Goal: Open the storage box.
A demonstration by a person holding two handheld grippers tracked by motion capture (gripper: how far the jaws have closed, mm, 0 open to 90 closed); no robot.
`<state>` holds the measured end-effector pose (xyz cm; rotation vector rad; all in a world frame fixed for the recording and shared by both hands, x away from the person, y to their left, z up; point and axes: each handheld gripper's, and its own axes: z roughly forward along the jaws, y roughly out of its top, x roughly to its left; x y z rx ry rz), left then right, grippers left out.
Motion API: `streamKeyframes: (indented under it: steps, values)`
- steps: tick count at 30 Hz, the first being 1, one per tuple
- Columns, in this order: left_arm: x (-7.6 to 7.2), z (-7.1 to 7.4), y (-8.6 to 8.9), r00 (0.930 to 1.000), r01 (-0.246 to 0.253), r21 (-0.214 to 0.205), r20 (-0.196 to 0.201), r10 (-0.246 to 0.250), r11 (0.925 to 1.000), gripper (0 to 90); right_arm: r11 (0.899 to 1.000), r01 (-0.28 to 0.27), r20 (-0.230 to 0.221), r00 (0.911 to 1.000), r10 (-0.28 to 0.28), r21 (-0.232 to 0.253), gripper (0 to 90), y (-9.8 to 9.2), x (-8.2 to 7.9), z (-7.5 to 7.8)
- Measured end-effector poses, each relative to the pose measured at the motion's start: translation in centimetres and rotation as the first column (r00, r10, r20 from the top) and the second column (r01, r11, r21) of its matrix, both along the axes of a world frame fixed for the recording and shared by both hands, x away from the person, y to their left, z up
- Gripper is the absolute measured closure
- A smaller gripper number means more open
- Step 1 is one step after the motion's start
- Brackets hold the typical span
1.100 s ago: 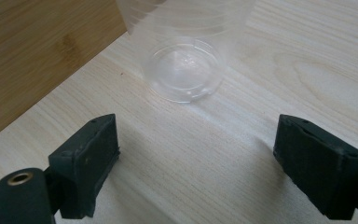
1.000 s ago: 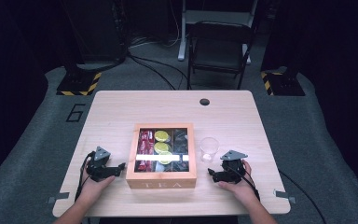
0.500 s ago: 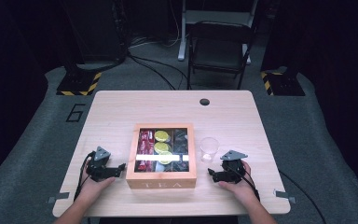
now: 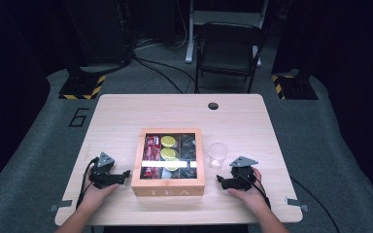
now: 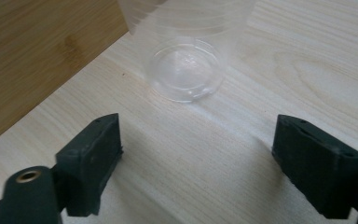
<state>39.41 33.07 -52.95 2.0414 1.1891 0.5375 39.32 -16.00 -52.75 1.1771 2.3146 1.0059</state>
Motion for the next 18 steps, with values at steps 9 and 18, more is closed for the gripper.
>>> streamKeyframes:
  steps: [9, 18]
  values:
    - [-0.2, 0.8, 0.6, 0.9990, -0.031, -0.023, -0.032, 0.031, 0.9992, 32.9, 1.000, -0.005, 0.009, 0.9999, 0.005, -0.025, 36.2, 0.4, -0.4, 1.0]
    - [-1.0, 2.3, 0.5, 0.9994, -0.027, -0.080, -0.025, 0.025, 0.9964, 37.1, 0.998, -0.002, -0.034, 0.9994, 0.004, 0.059, 45.7, 0.1, -0.9, 2.6]
